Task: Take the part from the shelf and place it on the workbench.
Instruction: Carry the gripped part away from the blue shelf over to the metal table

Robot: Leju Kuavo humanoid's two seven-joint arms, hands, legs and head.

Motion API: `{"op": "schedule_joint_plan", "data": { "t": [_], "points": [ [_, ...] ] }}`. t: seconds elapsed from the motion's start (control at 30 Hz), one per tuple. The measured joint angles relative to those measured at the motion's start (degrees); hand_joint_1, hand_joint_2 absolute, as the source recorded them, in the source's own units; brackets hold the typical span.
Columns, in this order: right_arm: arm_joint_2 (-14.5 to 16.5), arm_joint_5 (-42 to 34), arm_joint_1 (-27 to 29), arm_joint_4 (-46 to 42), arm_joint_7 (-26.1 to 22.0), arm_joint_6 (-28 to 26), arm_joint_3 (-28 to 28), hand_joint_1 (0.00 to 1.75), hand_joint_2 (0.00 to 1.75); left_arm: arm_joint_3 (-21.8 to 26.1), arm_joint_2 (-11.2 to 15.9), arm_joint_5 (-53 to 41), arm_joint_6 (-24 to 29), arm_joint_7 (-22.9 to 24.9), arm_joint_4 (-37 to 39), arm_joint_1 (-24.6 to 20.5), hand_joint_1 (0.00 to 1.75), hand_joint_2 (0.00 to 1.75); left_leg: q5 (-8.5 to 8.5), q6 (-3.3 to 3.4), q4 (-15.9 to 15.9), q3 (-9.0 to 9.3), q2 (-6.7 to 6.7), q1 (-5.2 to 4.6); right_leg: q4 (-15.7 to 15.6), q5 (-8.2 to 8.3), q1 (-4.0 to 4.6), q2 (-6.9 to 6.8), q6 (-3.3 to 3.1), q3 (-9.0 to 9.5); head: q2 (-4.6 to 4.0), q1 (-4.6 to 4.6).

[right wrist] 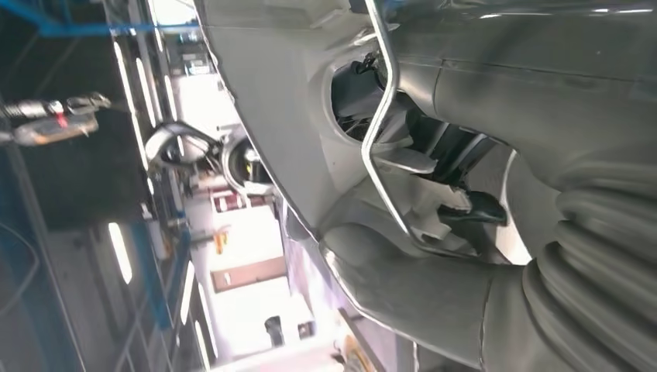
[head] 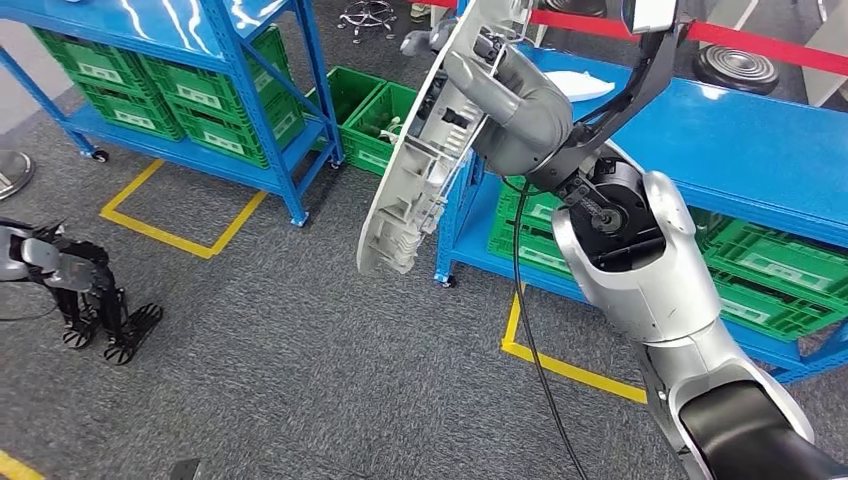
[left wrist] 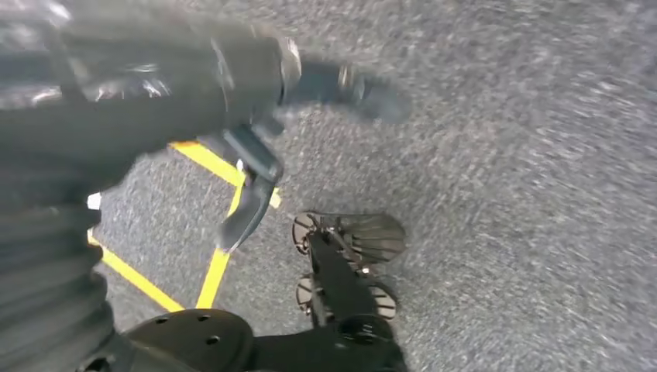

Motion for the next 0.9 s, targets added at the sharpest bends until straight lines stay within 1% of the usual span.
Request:
{"op": "schedule_joint_plan", "data": {
  "t": [0.03, 0.07, 0.1, 0.13, 0.17, 0.2, 0.23, 0.27, 0.3, 0.33, 0.37, 0.4, 0.43, 0.47, 0.5, 0.53, 0.57, 0.6, 0.63, 0.67, 0.7, 0.73, 0.77, 0.8, 0.83, 0.87, 0.9],
  "points": [
    [0.1, -0.1, 0.0, 0.2, 0.0, 0.1, 0.2, 1.75, 1.75, 0.0, -0.2, 0.1, 0.1, -0.2, 0.2, 0.0, 0.00, 1.75, 0.87, -0.37, -0.2, -0.02, 0.12, 0.29, 0.2, -0.18, -0.12, -0.48, 0.25, 0.02, 0.00, -0.17],
    [0.2, -0.2, 0.0, 0.5, 0.0, 0.1, 0.4, 1.75, 1.75, 0.0, -0.3, 0.2, 0.2, -0.5, 0.3, 0.1, 0.00, 1.75, 2.59, -0.71, -2.6, 1.10, 0.50, 0.50, 0.5, -0.46, -0.28, -0.95, 0.58, 0.07, 0.00, -0.28],
    [0.3, -0.3, -0.1, 0.7, 0.0, 0.1, 0.5, 1.75, 1.75, 0.0, -0.5, 0.3, 0.5, -0.7, 0.4, 0.1, 0.00, 1.75, 4.34, -1.05, -6.2, 2.93, 1.59, 0.61, 0.9, -0.85, -0.39, -1.42, 0.99, 0.12, 0.00, -0.40],
    [0.4, -0.5, -0.2, 0.9, 0.0, 0.1, 0.7, 1.75, 1.75, 0.0, -0.8, 0.4, 0.7, -0.9, 0.5, 0.0, 0.00, 1.75, 5.54, -1.14, -9.4, 4.68, 2.91, 0.52, 1.3, -1.31, -0.35, -1.80, 1.47, 0.11, 0.00, -0.65],
    [0.6, -0.7, -0.3, 1.1, -0.1, 0.3, 0.9, 1.75, 1.75, 0.0, -1.0, 0.5, 0.8, -1.0, 0.6, 0.0, 0.00, 1.75, 6.13, -0.81, -11.6, 5.91, 3.93, 0.36, 1.8, -1.72, -0.25, -2.13, 1.89, 0.13, 0.00, -0.75],
    [0.7, -0.9, -0.4, 1.4, -0.2, 0.7, 1.0, 1.75, 1.75, 0.0, -1.1, 0.6, 0.8, -1.0, 0.8, 0.0, 0.00, 1.75, 6.08, -0.29, -12.7, 6.46, 4.64, 0.17, 2.0, -2.02, -0.09, -2.43, 2.23, 0.17, 0.00, -0.74],
    [0.8, -1.1, -0.5, 1.6, -0.3, 1.3, 1.3, 1.75, 1.75, 0.0, -1.3, 0.7, 0.5, -1.0, 0.9, 0.0, 0.00, 1.75, 5.84, 0.42, -12.6, 6.44, 4.48, -0.02, 2.1, -2.18, 0.02, -2.74, 2.46, 0.26, 0.00, -0.65],
    [0.9, -1.3, -0.6, 1.9, -0.4, 2.0, 1.5, 1.75, 1.75, 0.0, -1.3, 0.7, 0.2, -1.0, 1.2, 0.0, 0.00, 1.75, 5.78, 1.08, -12.6, 6.40, 3.95, -0.05, 2.0, -2.28, -0.01, -3.11, 2.62, 0.43, 0.00, -0.40],
    [1.0, -1.5, -0.6, 2.1, -0.6, 2.7, 1.7, 1.75, 1.75, 0.0, -1.3, 0.7, -0.2, -0.9, 1.4, 0.0, 0.00, 1.75, 5.75, 1.47, -12.6, 6.45, 3.45, -0.02, 2.1, -2.62, -0.13, -3.06, 2.81, 0.53, 0.00, -0.13],
    [1.0, -1.6, -0.6, 2.5, -0.6, 3.2, 1.9, 1.75, 1.75, 0.0, -1.3, 0.6, -0.5, -0.8, 1.6, 0.0, 0.00, 1.75, 5.75, 1.83, -12.6, 6.53, 2.89, 0.00, 2.9, -3.40, -0.26, -2.47, 2.97, 0.30, 0.00, 0.15],
    [1.0, -1.7, -0.6, 2.8, -0.7, 3.4, 2.0, 1.75, 1.75, 0.0, -1.3, 0.6, -0.7, -0.7, 1.9, -0.1, 0.00, 1.75, 5.78, 2.16, -12.7, 6.63, 2.34, 0.03, 4.9, -4.76, -0.35, -1.57, 3.08, -0.51, 0.00, 0.51],
    [1.0, -1.9, -0.6, 3.0, -0.7, 3.5, 2.1, 1.75, 1.75, 0.0, -1.4, 0.6, -0.9, -0.6, 2.1, -0.2, 0.00, 1.75, 5.77, 2.44, -12.7, 6.68, 1.77, -0.02, 8.1, -6.56, -0.40, -0.45, 3.13, -1.90, 0.00, 0.94],
    [1.0, -2.0, -0.4, 3.2, -0.7, 3.5, 2.1, 1.75, 1.75, 0.0, -1.5, 0.5, -1.1, -0.5, 2.2, -0.3, 0.00, 1.75, 5.76, 2.68, -12.7, 6.70, 1.20, -0.15, 12.1, -8.42, -0.35, 0.36, 3.07, -3.79, 0.00, 1.32],
    [1.0, -2.2, -0.1, 3.4, -0.6, 3.4, 2.1, 1.75, 1.75, 0.0, -1.7, 0.3, -1.2, -0.4, 2.4, -0.4, 0.00, 1.75, 5.75, 2.87, -12.7, 6.73, 0.59, -0.31, 15.9, -9.80, -0.27, 0.74, 2.96, -5.65, 0.00, 1.60],
    [1.0, -2.3, 0.3, 3.5, -0.6, 3.4, 2.1, 1.75, 1.75, 0.0, -1.9, 0.2, -1.2, -0.3, 2.5, -0.5, 0.00, 1.75, 5.72, 3.00, -12.7, 6.81, -0.10, -0.50, 18.3, -10.21, -0.16, 0.95, 2.74, -6.94, 0.00, 1.79],
    [1.0, -2.3, 0.7, 3.7, -0.5, 3.3, 2.1, 1.75, 1.75, 0.0, -2.0, 0.0, -1.2, -0.2, 2.6, -0.5, 0.00, 1.75, 5.71, 3.07, -12.7, 6.93, -0.81, -0.69, 18.7, -9.50, -0.03, 1.07, 2.39, -7.39, 0.00, 1.96],
    [1.0, -2.4, 1.1, 3.8, -0.5, 3.2, 2.1, 1.75, 1.75, -0.1, -2.1, -0.1, -1.1, -0.2, 2.7, -0.5, 0.00, 1.75, 5.70, 3.10, -12.7, 7.08, -1.55, -0.87, 16.9, -7.64, 0.16, 1.29, 1.89, -6.81, 0.00, 2.14],
    [1.0, -2.4, 1.3, 3.9, -0.4, 3.2, 2.2, 1.75, 1.75, -0.1, -2.2, -0.1, -1.1, -0.2, 2.8, -0.5, 0.00, 1.75, 5.70, 3.10, -12.7, 7.22, -2.27, -1.00, 13.4, -5.13, 0.41, 1.87, 1.23, -5.53, 0.00, 2.33],
    [1.0, -2.4, 1.4, 4.0, -0.4, 3.2, 2.2, 1.75, 1.75, -0.1, -2.4, -0.2, -1.0, -0.3, 2.9, -0.5, 0.00, 1.75, 5.72, 3.07, -12.7, 7.23, -2.87, -1.06, 9.8, -3.07, 0.60, 3.01, 0.41, -4.08, 0.00, 2.40],
    [1.0, -2.4, 1.4, 4.1, -0.4, 3.3, 2.2, 1.75, 1.75, -0.1, -2.6, -0.2, -1.0, -0.3, 3.0, -0.5, 0.00, 1.75, 5.80, 3.00, -12.7, 7.13, -3.47, -1.03, 6.6, -1.53, 0.78, 4.01, -0.18, -2.89, 0.00, 2.33],
    [1.0, -2.4, 1.4, 4.1, -0.4, 3.3, 2.3, 1.75, 1.75, -0.1, -2.7, -0.1, -0.9, -0.3, 3.1, -0.5, 0.00, 1.75, 5.92, 2.85, -12.7, 6.90, -3.92, -0.87, 4.6, -0.92, 0.97, 4.71, -0.59, -2.10, 0.00, 2.27],
    [1.1, -2.4, 1.3, 4.2, -0.4, 3.5, 2.4, 1.75, 1.75, -0.1, -2.8, -0.1, -0.8, -0.3, 3.2, -0.6, 0.00, 1.75, 6.10, 2.60, -12.7, 6.65, -4.41, -0.70, 3.7, -1.01, 1.11, 4.92, -0.78, -1.76, 0.00, 2.22],
    [1.2, -2.4, 1.3, 4.3, -0.4, 3.7, 2.5, 1.75, 1.75, -0.2, -2.8, -0.1, -0.8, -0.3, 3.4, -0.5, 0.00, 1.75, 6.32, 2.29, -12.8, 6.47, -4.93, -0.59, 3.0, -0.98, 1.21, 4.41, -0.71, -1.58, 0.00, 2.31],
    [1.2, -2.4, 1.3, 4.5, -0.4, 3.9, 2.6, 1.75, 1.75, -0.2, -2.8, 0.0, -0.8, -0.3, 3.6, -0.5, 0.00, 1.75, 6.39, 2.04, -12.9, 6.33, -4.96, -0.55, 2.5, -0.91, 1.12, 3.76, -0.62, -1.27, 0.00, 2.54],
    [1.3, -2.4, 1.3, 4.6, -0.4, 4.0, 2.6, 1.75, 1.75, -0.2, -2.8, 0.0, -0.9, -0.3, 3.7, -0.4, 0.00, 1.75, 6.13, 1.76, -12.7, 6.15, -4.12, -0.68, 1.9, -0.68, 0.94, 3.20, -0.55, -0.96, 0.00, 2.54],
    [1.3, -2.4, 1.2, 4.7, -0.4, 4.1, 2.7, 1.75, 1.75, -0.3, -2.7, 0.0, -0.9, -0.3, 3.9, -0.4, 0.00, 1.75, 5.26, 1.48, -11.6, 5.59, -2.86, -0.80, 1.3, -0.42, 0.75, 2.62, -0.51, -0.64, 0.00, 2.34],
    [1.4, -2.4, 1.2, 4.9, -0.4, 4.2, 2.8, 1.75, 1.75, -0.3, -2.7, 0.0, -0.9, -0.3, 4.1, -0.5, 0.00, 1.75, 3.79, 1.18, -9.3, 4.50, -1.46, -0.77, 0.9, -0.22, 0.60, 2.04, -0.46, -0.40, 0.00, 1.98]
  ]
}}
